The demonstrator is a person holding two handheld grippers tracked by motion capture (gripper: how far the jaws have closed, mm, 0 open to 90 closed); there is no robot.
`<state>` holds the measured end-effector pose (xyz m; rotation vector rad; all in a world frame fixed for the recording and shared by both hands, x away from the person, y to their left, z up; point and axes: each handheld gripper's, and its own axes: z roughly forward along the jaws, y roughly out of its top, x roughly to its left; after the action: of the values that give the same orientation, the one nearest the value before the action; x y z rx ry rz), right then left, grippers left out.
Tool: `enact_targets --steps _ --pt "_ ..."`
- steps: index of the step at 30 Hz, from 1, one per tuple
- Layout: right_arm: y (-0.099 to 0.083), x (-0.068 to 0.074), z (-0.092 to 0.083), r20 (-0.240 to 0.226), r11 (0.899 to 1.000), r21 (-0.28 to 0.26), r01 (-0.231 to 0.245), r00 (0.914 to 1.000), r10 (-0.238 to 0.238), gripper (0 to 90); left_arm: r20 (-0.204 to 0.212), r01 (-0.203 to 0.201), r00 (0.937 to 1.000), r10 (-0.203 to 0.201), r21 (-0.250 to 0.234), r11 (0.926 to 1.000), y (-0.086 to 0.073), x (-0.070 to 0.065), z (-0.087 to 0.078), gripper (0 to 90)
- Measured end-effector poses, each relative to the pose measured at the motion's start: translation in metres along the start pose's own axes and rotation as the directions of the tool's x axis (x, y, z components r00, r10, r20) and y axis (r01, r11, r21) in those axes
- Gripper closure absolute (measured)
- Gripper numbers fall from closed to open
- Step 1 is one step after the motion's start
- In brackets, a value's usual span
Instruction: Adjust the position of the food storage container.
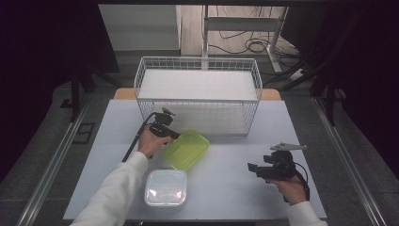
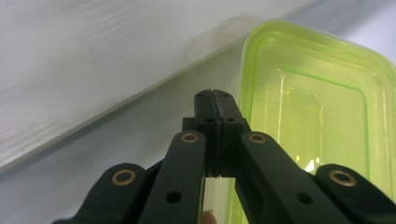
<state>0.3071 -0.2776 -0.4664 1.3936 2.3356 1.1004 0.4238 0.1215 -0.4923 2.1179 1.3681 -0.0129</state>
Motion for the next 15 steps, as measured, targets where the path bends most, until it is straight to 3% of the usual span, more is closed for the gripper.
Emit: enact_targets --steps 2,3,6,9,12,15 --pt "0.000 0.000 0.000 -0.001 1.000 0.000 0.002 1.0000 -0.002 20.8 0.012 -0.005 0.9999 0.005 0.008 1.0000 0.001 0.000 0.000 90.0" --pt "0.000 0.000 0.000 0.000 1.000 0.001 0.003 1.0000 -0.003 20.8 0.009 -0.027 0.9996 0.026 0.019 0.9995 0.002 -0.001 0.000 90.0" --pt "0.000 0.000 0.001 0.003 1.000 0.005 0.004 1.0000 -0.004 20.8 0.001 -0.050 0.9987 0.050 0.014 0.9986 0.006 -0.010 0.001 90.0" --pt "0.000 0.000 0.002 0.003 1.000 0.008 0.007 1.0000 -0.007 20.8 0.008 -0.105 0.9945 0.105 0.017 0.9944 0.012 -0.018 0.001 90.0" --pt "0.000 0.000 0.002 0.005 1.000 0.009 0.008 1.0000 -0.008 20.8 0.022 -0.112 0.9935 0.112 0.014 0.9936 0.013 -0.023 0.006 90.0" --pt "0.000 0.000 0.002 0.006 1.000 0.009 0.006 1.0000 -0.006 20.8 0.010 -0.136 0.9907 0.135 0.024 0.9905 0.015 -0.031 0.012 90.0"
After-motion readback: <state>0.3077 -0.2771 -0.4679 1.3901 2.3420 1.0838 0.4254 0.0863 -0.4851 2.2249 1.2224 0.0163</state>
